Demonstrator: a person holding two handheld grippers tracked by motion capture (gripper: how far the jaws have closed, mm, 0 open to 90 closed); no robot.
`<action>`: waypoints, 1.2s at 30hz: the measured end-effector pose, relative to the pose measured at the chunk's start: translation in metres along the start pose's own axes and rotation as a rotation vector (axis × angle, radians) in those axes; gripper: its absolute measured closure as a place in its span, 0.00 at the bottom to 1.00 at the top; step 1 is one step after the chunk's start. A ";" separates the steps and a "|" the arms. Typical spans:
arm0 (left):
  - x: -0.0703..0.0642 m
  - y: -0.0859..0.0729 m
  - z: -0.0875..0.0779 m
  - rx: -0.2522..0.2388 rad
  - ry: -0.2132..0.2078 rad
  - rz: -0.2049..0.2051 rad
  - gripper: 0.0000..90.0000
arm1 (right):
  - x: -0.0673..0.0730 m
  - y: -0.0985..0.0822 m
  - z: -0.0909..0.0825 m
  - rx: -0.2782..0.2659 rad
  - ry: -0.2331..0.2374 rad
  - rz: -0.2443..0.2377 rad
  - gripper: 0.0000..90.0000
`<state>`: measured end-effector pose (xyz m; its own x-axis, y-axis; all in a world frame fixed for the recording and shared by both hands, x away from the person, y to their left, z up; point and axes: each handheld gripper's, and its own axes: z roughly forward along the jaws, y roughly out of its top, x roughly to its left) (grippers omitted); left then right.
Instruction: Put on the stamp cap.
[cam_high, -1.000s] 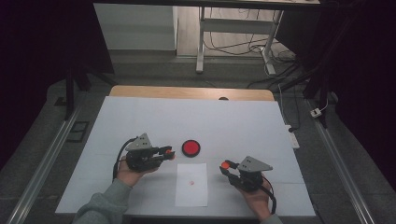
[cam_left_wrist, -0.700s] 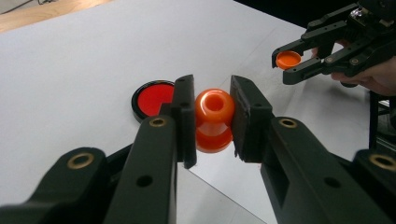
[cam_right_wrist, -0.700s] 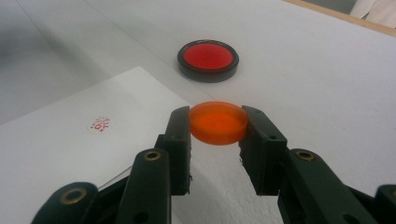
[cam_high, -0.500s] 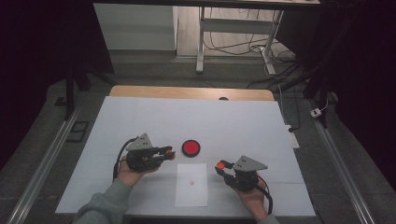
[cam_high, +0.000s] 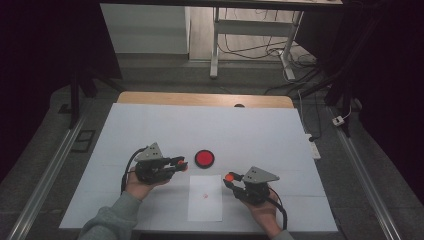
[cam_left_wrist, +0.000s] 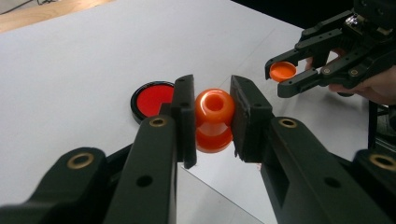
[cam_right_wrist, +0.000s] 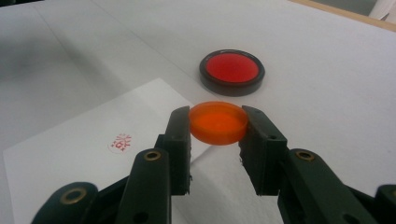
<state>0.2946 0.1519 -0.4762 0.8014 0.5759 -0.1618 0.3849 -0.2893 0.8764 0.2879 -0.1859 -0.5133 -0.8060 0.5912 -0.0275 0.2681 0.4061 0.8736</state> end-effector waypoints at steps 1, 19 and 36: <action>0.000 0.000 0.000 0.000 0.000 0.000 0.81 | 0.001 0.000 0.001 -0.004 0.005 -0.001 0.71; -0.001 0.000 0.002 0.001 -0.001 0.006 0.81 | 0.017 0.007 0.019 0.006 0.060 -0.022 0.71; -0.004 0.001 0.003 0.001 0.000 0.014 0.81 | 0.033 0.014 0.039 0.014 0.106 -0.053 0.71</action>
<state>0.2935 0.1471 -0.4760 0.8067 0.5716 -0.1499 0.3744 -0.2982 0.8780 0.2858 -0.1341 -0.5209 -0.8704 0.4918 -0.0213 0.2303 0.4451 0.8653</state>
